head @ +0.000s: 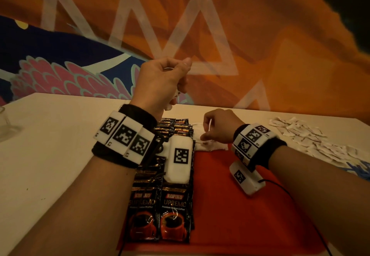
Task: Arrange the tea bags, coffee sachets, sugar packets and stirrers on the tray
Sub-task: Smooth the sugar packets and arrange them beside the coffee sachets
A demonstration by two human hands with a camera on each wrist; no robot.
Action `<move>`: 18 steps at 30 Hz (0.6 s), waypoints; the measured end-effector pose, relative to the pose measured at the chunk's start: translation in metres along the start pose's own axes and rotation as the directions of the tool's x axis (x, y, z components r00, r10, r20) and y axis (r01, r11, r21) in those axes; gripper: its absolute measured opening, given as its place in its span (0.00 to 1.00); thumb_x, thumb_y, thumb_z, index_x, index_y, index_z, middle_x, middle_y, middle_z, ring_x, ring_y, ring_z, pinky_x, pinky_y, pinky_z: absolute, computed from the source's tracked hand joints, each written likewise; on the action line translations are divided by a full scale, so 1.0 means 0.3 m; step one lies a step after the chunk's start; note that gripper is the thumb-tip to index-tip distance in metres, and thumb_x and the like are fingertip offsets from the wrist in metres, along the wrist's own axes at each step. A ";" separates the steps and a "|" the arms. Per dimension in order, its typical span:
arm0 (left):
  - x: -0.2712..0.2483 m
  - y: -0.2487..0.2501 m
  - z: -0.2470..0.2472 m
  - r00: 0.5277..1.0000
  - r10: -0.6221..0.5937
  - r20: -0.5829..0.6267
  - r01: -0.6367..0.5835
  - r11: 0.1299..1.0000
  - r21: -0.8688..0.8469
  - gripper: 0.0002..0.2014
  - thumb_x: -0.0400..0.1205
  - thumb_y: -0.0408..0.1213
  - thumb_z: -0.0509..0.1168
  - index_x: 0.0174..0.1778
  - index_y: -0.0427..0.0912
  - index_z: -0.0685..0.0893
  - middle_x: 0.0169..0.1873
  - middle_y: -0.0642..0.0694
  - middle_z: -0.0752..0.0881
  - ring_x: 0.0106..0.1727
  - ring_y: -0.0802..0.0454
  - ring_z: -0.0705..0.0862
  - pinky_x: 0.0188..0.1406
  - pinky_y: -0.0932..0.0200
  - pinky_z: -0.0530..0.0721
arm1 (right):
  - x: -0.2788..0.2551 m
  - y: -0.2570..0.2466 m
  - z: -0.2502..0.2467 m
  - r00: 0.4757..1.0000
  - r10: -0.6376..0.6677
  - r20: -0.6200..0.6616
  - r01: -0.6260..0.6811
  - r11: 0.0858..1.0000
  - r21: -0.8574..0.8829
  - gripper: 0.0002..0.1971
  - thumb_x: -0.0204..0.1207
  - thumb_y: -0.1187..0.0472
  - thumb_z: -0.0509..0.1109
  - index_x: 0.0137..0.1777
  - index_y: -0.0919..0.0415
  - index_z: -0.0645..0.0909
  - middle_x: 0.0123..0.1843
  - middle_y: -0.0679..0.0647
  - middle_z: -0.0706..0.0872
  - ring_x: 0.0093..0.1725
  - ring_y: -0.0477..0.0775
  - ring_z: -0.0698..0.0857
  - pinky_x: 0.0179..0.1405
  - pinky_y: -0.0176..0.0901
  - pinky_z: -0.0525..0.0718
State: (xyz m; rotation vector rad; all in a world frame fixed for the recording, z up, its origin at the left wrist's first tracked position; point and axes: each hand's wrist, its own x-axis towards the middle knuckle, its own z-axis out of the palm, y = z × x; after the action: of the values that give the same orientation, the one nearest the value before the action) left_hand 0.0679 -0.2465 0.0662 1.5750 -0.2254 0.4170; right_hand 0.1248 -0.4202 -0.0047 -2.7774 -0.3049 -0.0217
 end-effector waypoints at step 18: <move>-0.002 -0.005 0.010 0.978 -0.137 0.156 0.157 0.980 -0.122 0.20 0.91 0.51 0.54 0.51 0.39 0.82 0.28 0.47 0.84 0.25 0.53 0.80 0.17 0.64 0.68 | -0.035 -0.011 -0.123 0.982 -0.094 -0.162 0.147 0.923 0.355 0.11 0.72 0.59 0.81 0.53 0.54 0.86 0.42 0.51 0.92 0.34 0.42 0.88 0.28 0.30 0.80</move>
State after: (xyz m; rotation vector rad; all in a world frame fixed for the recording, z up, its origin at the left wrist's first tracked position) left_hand 0.0683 -0.2495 0.0645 1.4798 -0.2433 0.1666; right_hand 0.1147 -0.4319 0.0305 -2.3695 -0.3989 -0.1752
